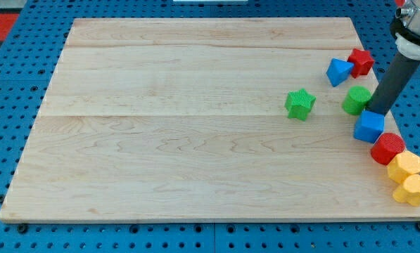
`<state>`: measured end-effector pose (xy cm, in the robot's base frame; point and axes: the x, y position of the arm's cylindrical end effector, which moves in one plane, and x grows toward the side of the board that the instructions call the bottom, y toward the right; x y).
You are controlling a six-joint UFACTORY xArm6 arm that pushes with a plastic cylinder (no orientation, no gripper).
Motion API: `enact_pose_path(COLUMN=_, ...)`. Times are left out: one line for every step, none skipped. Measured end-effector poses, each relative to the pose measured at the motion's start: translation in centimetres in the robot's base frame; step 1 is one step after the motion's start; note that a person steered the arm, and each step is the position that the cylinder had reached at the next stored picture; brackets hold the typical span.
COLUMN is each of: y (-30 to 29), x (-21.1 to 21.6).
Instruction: Separate the green circle from line of blocks
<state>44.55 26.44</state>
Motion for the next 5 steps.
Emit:
enact_pose_path(y=0.1, x=0.0)
enact_pose_path(y=2.4, x=-0.7)
enact_pose_path(y=1.7, x=-0.7)
enact_pose_path(y=1.2, x=-0.7)
enact_pose_path(y=0.4, x=-0.8)
